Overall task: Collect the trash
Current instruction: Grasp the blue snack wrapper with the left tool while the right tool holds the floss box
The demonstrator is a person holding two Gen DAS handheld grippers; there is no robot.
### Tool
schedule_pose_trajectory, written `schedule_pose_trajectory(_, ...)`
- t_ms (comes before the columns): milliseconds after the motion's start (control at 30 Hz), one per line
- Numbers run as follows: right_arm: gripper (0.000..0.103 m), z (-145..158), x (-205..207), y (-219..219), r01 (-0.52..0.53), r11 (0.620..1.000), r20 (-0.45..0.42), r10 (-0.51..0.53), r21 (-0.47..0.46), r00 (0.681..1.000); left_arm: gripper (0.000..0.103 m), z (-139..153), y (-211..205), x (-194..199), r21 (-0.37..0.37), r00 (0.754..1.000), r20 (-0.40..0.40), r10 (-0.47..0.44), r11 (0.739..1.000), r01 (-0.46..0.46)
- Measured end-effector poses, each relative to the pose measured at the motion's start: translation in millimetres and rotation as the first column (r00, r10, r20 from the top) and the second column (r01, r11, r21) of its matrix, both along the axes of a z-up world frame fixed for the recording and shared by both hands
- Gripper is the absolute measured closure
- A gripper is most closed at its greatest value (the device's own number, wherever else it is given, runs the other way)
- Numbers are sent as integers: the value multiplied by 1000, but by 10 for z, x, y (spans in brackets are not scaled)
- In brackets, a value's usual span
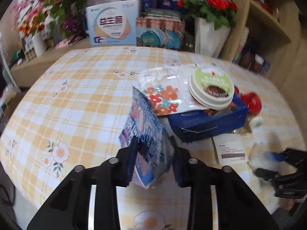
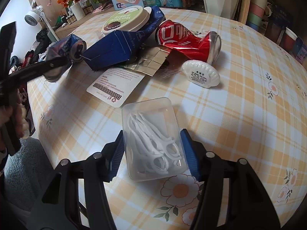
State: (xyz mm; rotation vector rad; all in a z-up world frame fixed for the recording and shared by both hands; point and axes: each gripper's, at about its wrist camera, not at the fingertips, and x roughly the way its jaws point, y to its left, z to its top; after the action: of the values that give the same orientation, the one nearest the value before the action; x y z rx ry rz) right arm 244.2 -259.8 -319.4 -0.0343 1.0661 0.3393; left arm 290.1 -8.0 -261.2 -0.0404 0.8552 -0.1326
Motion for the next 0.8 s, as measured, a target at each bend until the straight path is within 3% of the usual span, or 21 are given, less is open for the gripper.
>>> schedule_pose_trajectory(167, 45, 0, 0, -1, -1, 1000, -1, 1, -1, 1000, 83, 46, 469, -124, -125, 996, -62, 64, 990, -71)
schedule_pose_trajectory(400, 45, 3, 0, 19, -1, 1000, -4, 1, -11, 1000, 83, -157, 652, -150, -173, 988, -138, 72, 980, -96)
schedule_pose_trajectory(800, 45, 13, -38, -10, 20, 1000, 2, -20, -8, 1000, 90, 46, 575, -220, -155, 999, -45, -7, 988, 0)
